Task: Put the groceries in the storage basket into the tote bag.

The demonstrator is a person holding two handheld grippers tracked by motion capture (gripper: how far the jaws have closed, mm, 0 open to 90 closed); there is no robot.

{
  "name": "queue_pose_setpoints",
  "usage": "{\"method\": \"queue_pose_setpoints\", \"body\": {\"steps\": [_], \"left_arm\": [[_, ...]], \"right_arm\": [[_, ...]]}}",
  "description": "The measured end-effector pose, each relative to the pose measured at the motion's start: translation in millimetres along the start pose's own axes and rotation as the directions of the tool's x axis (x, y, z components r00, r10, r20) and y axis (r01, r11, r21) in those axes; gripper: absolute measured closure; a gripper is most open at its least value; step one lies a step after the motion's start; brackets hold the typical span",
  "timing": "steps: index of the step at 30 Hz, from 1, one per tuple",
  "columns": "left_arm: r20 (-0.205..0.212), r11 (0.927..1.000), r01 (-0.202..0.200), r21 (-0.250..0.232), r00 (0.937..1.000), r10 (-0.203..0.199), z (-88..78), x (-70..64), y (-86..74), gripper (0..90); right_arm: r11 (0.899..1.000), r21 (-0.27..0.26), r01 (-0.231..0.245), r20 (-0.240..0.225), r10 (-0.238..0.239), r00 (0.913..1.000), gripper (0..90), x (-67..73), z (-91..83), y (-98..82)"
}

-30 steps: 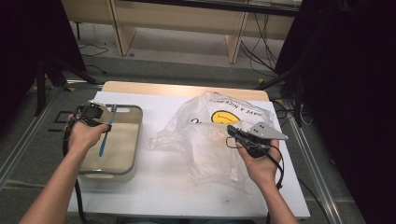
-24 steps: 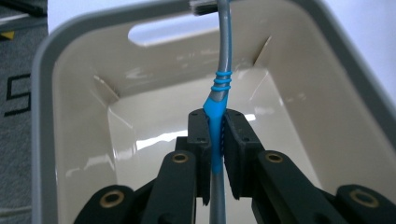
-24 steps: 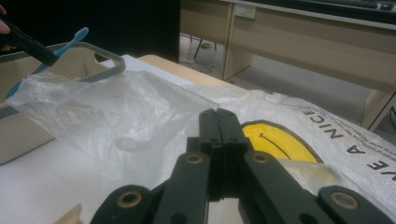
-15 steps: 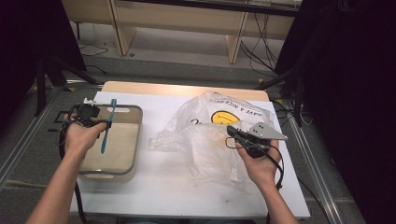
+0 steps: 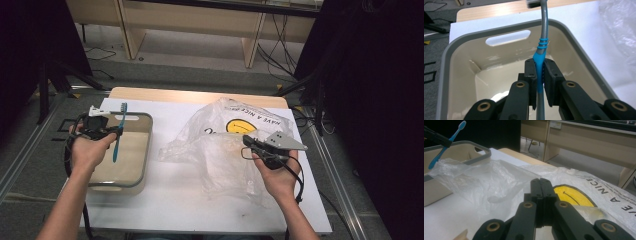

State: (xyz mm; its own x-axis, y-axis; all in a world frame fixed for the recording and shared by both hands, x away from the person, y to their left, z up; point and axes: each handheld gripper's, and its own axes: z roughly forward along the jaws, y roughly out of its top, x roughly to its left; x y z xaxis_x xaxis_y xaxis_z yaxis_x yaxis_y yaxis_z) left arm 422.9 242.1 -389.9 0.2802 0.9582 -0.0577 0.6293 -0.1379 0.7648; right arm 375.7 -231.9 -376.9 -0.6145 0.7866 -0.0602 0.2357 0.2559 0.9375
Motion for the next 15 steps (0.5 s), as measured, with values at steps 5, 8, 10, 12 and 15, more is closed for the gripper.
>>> {"method": "queue_pose_setpoints", "body": {"steps": [5, 8, 10, 12, 15], "left_arm": [[0.034, 0.9999, -0.004, -0.015, 0.9994, 0.005, -4.5, -7.9, 0.1, 81.2], [0.051, 0.9995, -0.022, -0.021, 0.9984, 0.023, -5.9, -13.6, 0.6, 81.2], [0.059, 0.9991, -0.030, -0.031, 0.9977, 0.032, -6.8, -16.8, 0.9, 81.2], [0.066, 0.9986, -0.038, -0.037, 0.9970, 0.041, -8.0, -18.9, 1.3, 81.2], [0.068, 0.9977, -0.041, -0.054, 0.9967, 0.045, -10.4, -21.6, 1.3, 81.2]], "right_arm": [[1.000, -0.002, 0.001, 0.001, -0.001, 1.0000, 90.0, 0.0, -0.1, 0.1], [1.000, -0.003, 0.004, 0.000, -0.004, 1.0000, 90.0, 0.0, 0.1, 0.1], [1.000, -0.001, 0.003, -0.001, -0.003, 1.0000, 90.0, 0.2, 0.0, 0.1], [1.000, -0.002, 0.003, 0.000, -0.003, 1.0000, 90.0, 0.1, -0.2, 0.1], [1.000, -0.002, 0.002, 0.001, -0.002, 1.0000, 90.0, -0.2, -0.4, 0.1]]}}
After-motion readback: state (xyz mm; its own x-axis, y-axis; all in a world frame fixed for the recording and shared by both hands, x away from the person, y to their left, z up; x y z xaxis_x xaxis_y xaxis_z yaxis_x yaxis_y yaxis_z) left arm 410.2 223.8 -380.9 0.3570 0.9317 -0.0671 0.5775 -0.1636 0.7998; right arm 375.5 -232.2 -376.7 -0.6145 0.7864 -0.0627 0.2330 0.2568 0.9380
